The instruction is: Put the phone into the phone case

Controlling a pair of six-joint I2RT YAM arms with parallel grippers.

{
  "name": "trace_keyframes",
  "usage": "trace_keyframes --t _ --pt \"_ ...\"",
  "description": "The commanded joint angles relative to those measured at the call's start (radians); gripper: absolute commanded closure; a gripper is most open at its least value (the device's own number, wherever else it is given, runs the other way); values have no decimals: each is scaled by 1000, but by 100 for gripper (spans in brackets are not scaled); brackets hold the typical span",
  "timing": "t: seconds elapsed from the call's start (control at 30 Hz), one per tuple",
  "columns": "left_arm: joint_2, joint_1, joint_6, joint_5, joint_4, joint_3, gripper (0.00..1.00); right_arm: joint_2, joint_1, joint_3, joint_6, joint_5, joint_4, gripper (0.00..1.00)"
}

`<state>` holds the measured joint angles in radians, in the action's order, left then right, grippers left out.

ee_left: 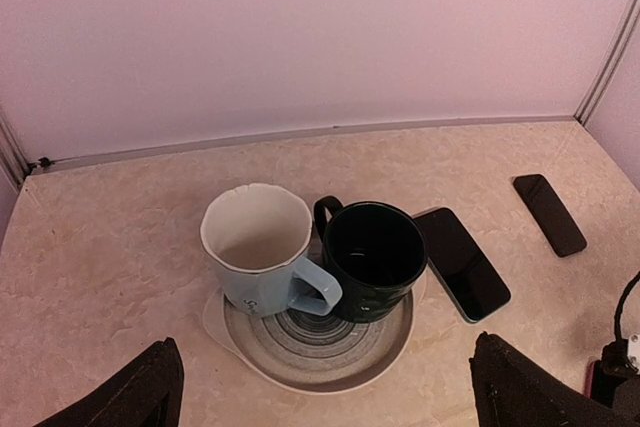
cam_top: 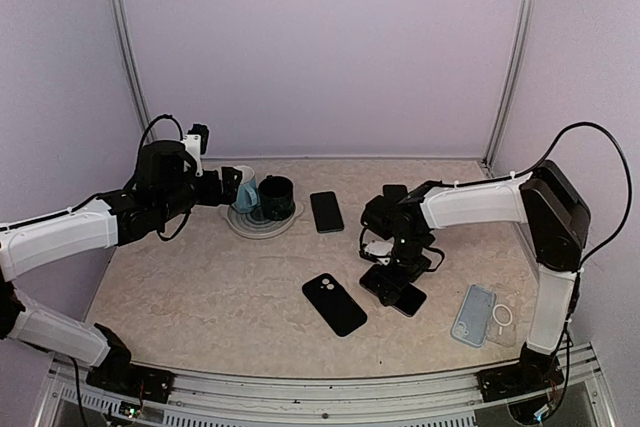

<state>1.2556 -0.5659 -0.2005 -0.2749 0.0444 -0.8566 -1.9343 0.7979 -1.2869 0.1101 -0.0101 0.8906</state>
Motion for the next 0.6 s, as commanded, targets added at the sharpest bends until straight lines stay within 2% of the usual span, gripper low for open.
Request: trace_keyframes --t 0.0,0.57 --pt "-6 6 4 15 8 -4 1 -48 9 37 58 36 89 9" --pt "-6 4 4 18 8 -4 1 -154 16 -121 8 38 48 11"
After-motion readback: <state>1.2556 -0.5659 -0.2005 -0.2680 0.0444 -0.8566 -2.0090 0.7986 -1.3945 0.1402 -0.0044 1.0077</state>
